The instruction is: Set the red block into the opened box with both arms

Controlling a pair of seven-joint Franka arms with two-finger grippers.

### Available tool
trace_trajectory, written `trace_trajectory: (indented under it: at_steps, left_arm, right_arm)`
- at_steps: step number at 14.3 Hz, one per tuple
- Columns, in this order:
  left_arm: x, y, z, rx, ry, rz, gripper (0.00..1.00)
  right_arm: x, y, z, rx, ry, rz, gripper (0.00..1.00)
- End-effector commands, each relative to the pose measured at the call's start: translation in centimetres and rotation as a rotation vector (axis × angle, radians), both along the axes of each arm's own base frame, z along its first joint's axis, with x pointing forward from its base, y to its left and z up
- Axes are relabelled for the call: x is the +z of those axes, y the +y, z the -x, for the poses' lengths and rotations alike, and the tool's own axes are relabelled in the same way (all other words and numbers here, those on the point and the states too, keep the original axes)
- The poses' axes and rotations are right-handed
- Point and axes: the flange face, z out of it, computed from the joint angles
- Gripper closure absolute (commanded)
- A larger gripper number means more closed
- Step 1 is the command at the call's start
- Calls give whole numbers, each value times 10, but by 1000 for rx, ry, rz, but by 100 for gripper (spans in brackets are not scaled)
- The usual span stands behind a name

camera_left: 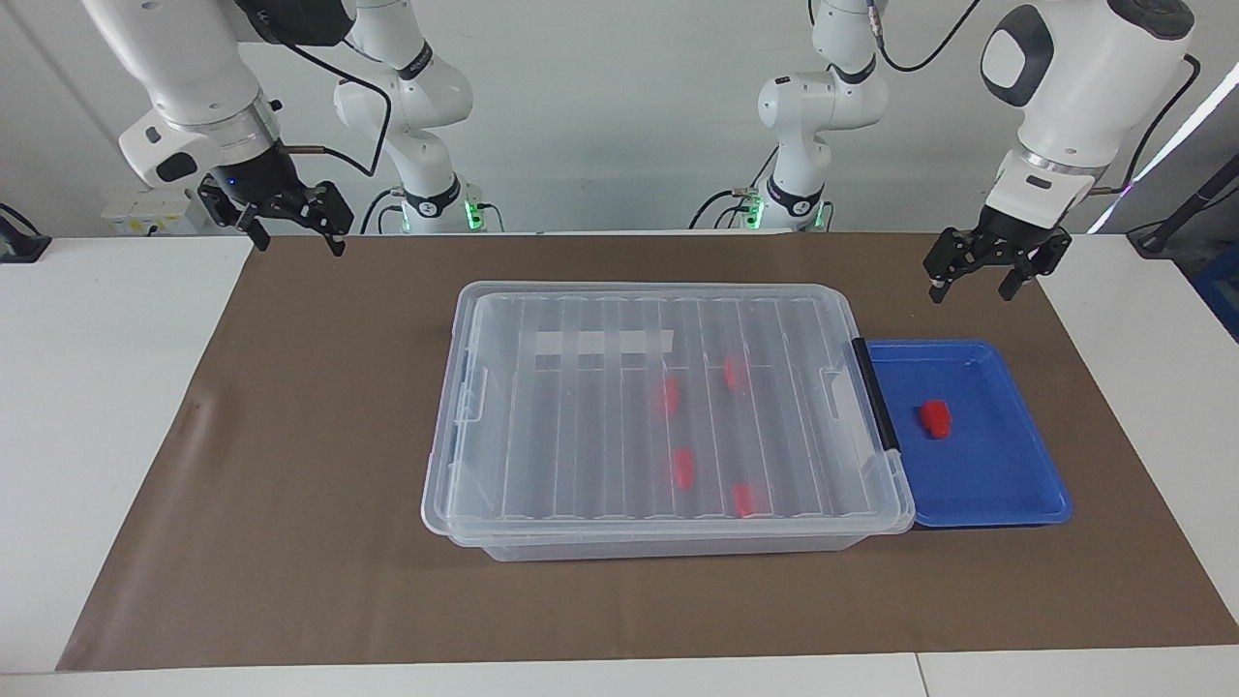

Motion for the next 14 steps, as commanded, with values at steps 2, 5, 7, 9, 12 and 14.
trace_trajectory:
  at_steps: [2, 5, 7, 9, 12, 14]
  left_arm:
    - [12, 1, 7, 11, 1, 10, 0]
    - [12, 1, 7, 12, 1, 11, 0]
    - [15, 1, 9, 12, -8, 5, 0]
    - [16, 2, 9, 14, -10, 5, 0]
    - [17, 3, 12, 15, -10, 5, 0]
    - [17, 2, 12, 12, -10, 4, 0]
  right_arm:
    - [-1, -3, 2, 15, 1, 0, 0]
    - [1, -1, -3, 22, -33, -2, 0]
    - [-7, 7, -13, 23, -85, -19, 0]
    - [-24, 26, -24, 53, -166, -25, 0]
    - [-61, 56, -52, 65, -216, -99, 0]
    - [-84, 80, -66, 82, -231, -130, 0]
